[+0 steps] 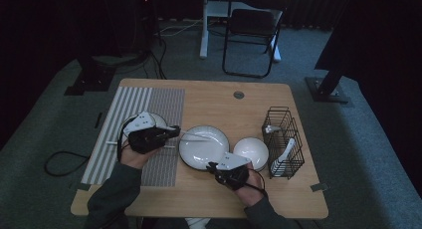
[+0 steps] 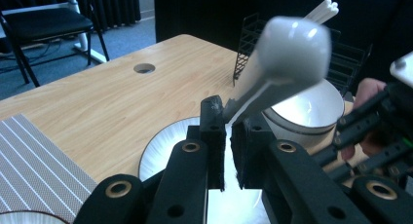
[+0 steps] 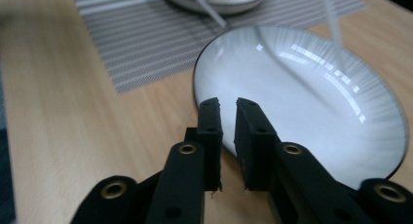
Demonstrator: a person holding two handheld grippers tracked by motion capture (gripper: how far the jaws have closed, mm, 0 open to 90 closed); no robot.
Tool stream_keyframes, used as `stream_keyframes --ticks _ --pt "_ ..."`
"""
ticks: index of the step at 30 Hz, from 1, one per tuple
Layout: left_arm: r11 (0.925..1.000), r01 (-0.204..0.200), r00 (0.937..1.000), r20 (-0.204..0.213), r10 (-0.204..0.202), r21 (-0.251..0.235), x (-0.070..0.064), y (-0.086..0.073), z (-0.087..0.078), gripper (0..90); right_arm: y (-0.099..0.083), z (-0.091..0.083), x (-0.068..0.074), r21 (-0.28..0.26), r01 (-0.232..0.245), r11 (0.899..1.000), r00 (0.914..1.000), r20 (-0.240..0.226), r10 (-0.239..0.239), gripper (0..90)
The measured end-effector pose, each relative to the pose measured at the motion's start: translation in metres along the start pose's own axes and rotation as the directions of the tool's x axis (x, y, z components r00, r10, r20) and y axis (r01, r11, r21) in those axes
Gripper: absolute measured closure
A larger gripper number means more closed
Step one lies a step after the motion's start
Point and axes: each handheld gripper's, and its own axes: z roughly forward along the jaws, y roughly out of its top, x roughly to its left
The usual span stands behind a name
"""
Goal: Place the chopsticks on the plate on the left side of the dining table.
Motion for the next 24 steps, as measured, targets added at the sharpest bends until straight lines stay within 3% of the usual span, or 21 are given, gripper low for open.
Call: stream_keyframes --ticks 6,11,24 --pt "1.0000 0.003 1.0000 -0.004 -0.003 0.003 0.000 -0.004 -0.004 84.8 0.015 0.003 -0.005 -0.019 0.005 1.000 0.9999 0.014 -0.005 85.7" --pt "1.0000 0.005 1.0000 -0.003 -0.005 0.007 -0.001 -0.005 -0.008 84.8 0.035 0.012 -0.006 -0.033 0.040 0.999 0.9986 0.036 -0.038 88.5" --pt "0.9999 0.010 0.9999 -0.011 -0.010 0.000 -0.002 -0.007 -0.018 84.8 0.060 0.032 -0.012 0.006 0.106 0.994 0.9901 0.092 -0.106 90.0"
